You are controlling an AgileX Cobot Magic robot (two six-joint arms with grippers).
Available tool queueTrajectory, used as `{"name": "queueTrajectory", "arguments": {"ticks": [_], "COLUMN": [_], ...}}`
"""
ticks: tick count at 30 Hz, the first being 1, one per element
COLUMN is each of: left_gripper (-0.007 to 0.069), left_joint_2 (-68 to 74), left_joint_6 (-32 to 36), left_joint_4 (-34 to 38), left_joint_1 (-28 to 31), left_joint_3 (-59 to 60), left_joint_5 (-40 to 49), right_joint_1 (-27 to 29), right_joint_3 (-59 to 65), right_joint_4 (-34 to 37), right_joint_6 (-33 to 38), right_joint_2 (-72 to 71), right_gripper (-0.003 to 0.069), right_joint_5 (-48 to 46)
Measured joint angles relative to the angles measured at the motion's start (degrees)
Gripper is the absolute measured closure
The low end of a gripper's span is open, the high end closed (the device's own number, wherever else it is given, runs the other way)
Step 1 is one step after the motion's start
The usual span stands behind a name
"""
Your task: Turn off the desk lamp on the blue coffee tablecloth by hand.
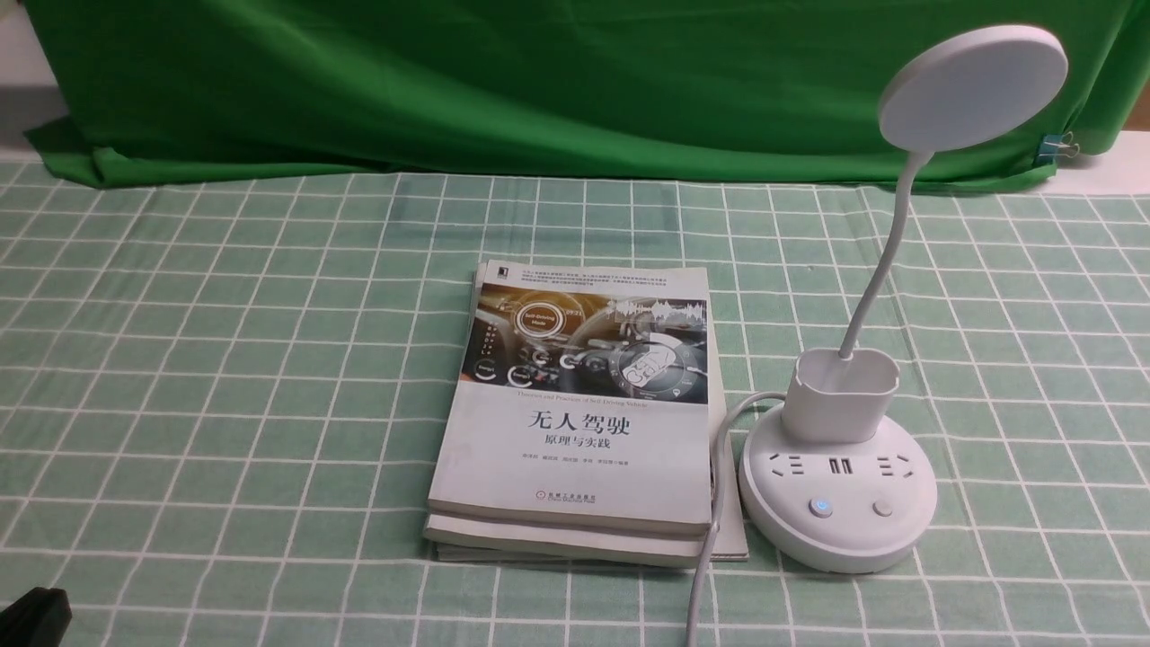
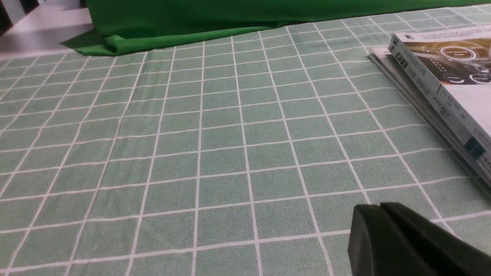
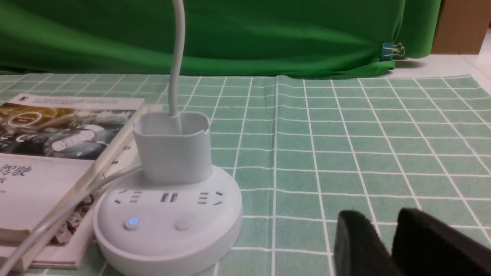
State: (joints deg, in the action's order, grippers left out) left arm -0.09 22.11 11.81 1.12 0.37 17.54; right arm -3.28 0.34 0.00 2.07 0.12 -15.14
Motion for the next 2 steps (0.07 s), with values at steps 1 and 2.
{"name": "queueTrajectory", "arguments": {"ticks": [1, 2], "left_gripper": [0.0624, 0.0624], "left_joint_2": [0.0, 0.0], "left_joint_6": [0.0, 0.0], "left_joint_4": [0.0, 0.0], "left_joint_1": [0.0, 0.0], "left_joint_3": [0.0, 0.0], "left_joint_5": [0.0, 0.0], "right_joint_1": [0.0, 0.0], "right_joint_3": [0.0, 0.0], "right_joint_4": [0.0, 0.0], "right_joint_6": [0.0, 0.0], "right_joint_2": [0.0, 0.0], "right_gripper": [0.0482, 0.0480], "right_joint_5": [0.0, 0.0]}}
